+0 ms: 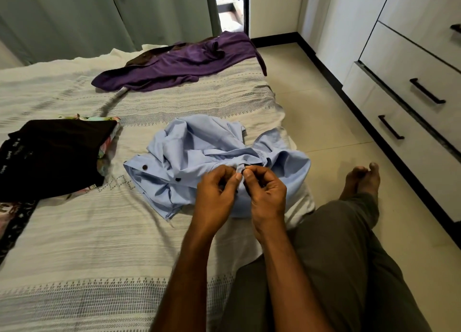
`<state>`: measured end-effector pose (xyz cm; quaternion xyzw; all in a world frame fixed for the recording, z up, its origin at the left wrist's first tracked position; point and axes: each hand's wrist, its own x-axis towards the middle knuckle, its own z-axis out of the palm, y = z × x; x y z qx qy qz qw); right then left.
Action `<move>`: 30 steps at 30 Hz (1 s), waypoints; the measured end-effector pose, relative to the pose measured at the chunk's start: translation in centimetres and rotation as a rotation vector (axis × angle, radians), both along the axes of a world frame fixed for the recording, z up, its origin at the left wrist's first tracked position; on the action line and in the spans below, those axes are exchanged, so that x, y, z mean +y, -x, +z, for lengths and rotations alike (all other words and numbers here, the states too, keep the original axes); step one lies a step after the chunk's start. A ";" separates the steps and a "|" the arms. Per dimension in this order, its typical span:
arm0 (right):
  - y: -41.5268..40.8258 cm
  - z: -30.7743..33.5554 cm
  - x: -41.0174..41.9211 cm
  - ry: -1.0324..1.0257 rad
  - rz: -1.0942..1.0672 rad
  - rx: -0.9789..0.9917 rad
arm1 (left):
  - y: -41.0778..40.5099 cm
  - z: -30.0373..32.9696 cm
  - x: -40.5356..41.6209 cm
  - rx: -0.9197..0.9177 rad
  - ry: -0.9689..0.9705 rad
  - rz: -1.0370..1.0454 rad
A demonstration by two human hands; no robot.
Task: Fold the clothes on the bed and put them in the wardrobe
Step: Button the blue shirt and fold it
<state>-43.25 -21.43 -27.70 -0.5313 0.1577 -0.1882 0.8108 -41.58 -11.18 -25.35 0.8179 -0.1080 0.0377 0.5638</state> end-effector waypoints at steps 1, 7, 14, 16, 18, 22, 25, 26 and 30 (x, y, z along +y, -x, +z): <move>0.0 -0.1 0.0 0.023 -0.012 0.017 | -0.1 -0.7 0.8 -0.049 -0.106 -0.029; 0.0 0.2 -0.6 0.197 -0.032 -0.007 | -1.2 -1.3 5.5 -0.143 -0.409 -0.051; 1.1 0.0 -0.9 0.534 0.256 0.098 | -3.5 4.3 6.6 -0.239 -0.224 -0.129; 1.0 0.1 -0.9 0.676 0.125 0.120 | -4.5 5.5 7.9 -0.242 -0.323 -0.205; 0.9 0.3 -1.2 0.746 -0.040 0.097 | -5.3 6.2 9.6 -0.181 -0.380 -0.300; 1.0 0.3 -1.7 0.824 -0.201 0.066 | -5.2 5.9 12.4 0.086 -0.488 -0.363; 0.7 -0.2 -1.7 0.880 -0.185 0.028 | -4.7 5.0 13.3 0.044 -0.427 -0.295; 0.6 -0.3 -1.7 0.865 -0.173 0.003 | -4.5 4.8 13.2 0.007 -0.368 -0.268; 0.4 -0.5 -1.6 0.744 -0.049 -0.069 | -4.1 5.3 13.6 0.015 -0.163 -0.300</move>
